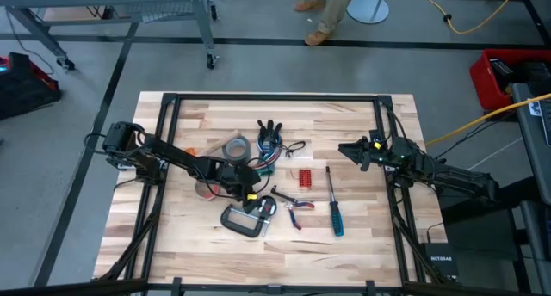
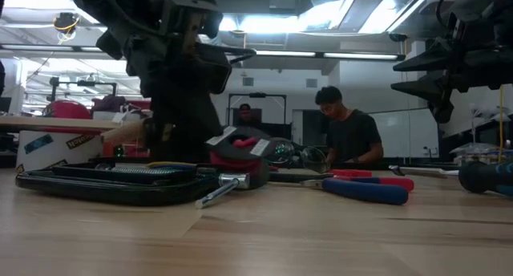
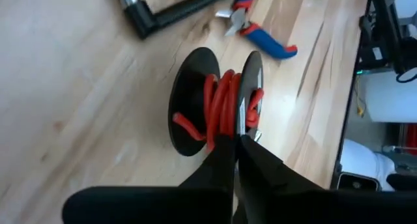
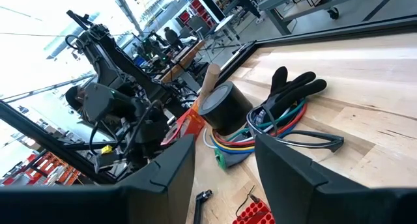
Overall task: Coil cords
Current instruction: Uncoil the red wire from the black spool
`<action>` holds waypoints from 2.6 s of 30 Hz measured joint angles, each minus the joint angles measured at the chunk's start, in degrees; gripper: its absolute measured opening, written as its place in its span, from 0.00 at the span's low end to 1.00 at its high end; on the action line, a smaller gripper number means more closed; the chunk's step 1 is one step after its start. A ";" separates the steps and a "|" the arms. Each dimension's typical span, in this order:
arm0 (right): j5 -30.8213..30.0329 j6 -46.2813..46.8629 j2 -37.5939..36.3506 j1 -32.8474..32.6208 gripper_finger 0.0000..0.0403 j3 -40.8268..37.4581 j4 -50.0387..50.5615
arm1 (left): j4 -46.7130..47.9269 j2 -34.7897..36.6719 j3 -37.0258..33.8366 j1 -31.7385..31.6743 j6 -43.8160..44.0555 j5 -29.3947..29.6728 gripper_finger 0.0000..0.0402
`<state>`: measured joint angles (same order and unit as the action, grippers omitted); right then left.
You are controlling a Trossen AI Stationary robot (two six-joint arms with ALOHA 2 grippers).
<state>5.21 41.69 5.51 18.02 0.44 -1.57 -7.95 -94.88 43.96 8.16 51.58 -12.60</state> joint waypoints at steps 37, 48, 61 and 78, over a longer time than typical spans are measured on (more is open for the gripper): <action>-13.34 -26.11 17.69 -16.65 0.41 0.03 -21.16 | -43.14 -1.21 0.09 -0.17 -52.27 20.11 0.00; -12.73 -25.59 29.35 -16.55 0.41 1.35 -28.16 | -59.91 0.06 0.44 -3.39 -31.41 33.60 0.00; -16.12 -25.73 36.83 -16.51 0.41 5.97 -28.67 | -34.35 0.17 3.70 -4.70 -31.19 21.26 0.00; -15.23 -36.07 51.66 -16.52 0.41 18.37 -42.56 | -65.68 0.23 3.72 -5.22 -10.15 14.25 0.00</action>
<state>-10.01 5.62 57.17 1.50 18.81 -44.13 -73.63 -94.65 47.68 2.94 41.43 1.65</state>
